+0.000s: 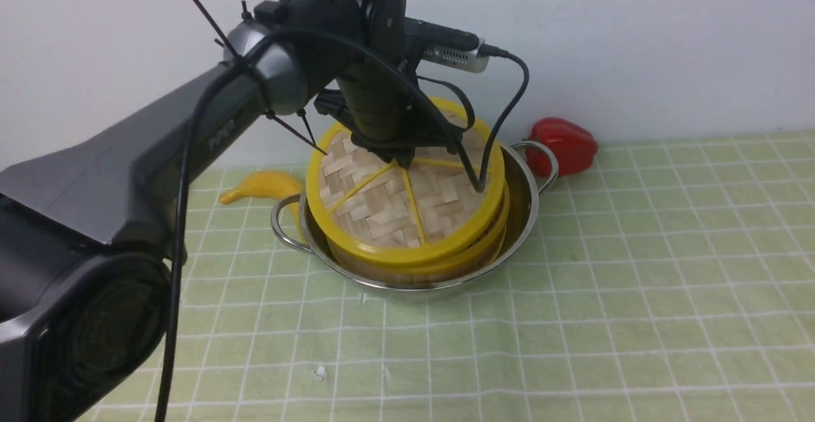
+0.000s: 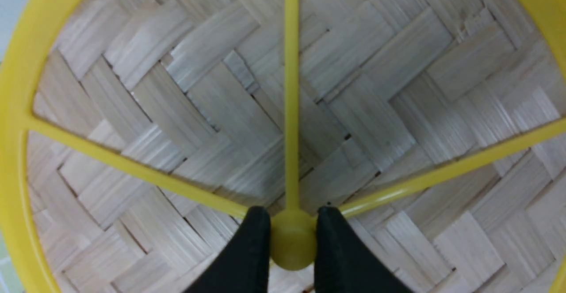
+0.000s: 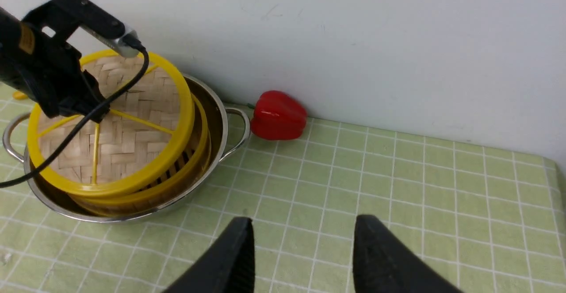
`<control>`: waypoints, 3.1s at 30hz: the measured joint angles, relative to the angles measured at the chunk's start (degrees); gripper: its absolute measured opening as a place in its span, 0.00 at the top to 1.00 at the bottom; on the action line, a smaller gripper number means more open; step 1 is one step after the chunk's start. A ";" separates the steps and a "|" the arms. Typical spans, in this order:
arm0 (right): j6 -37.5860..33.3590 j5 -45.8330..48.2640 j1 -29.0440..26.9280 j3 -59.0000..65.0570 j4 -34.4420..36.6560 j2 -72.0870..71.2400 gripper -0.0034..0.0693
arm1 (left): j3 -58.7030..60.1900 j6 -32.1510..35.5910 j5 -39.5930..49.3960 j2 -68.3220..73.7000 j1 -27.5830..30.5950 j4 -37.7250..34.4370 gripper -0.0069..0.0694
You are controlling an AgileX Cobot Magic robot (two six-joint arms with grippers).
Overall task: Place the steamer in the pot on the green tablecloth, and put the lid on the steamer.
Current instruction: 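Place the yellow bamboo steamer lid onto the steamer in the pot with the left gripper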
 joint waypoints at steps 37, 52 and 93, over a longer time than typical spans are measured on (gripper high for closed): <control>0.00 0.00 0.00 0.01 -0.01 0.00 0.51 | -4.96 -0.25 -0.94 4.75 -2.01 2.83 0.76; -0.05 0.00 0.00 0.01 -0.01 0.00 0.51 | -5.00 -1.15 -0.21 5.30 -2.01 2.97 0.76; -3.18 -0.08 0.00 0.37 -0.01 -0.12 0.51 | -5.00 -4.70 1.26 2.54 -2.38 6.14 0.12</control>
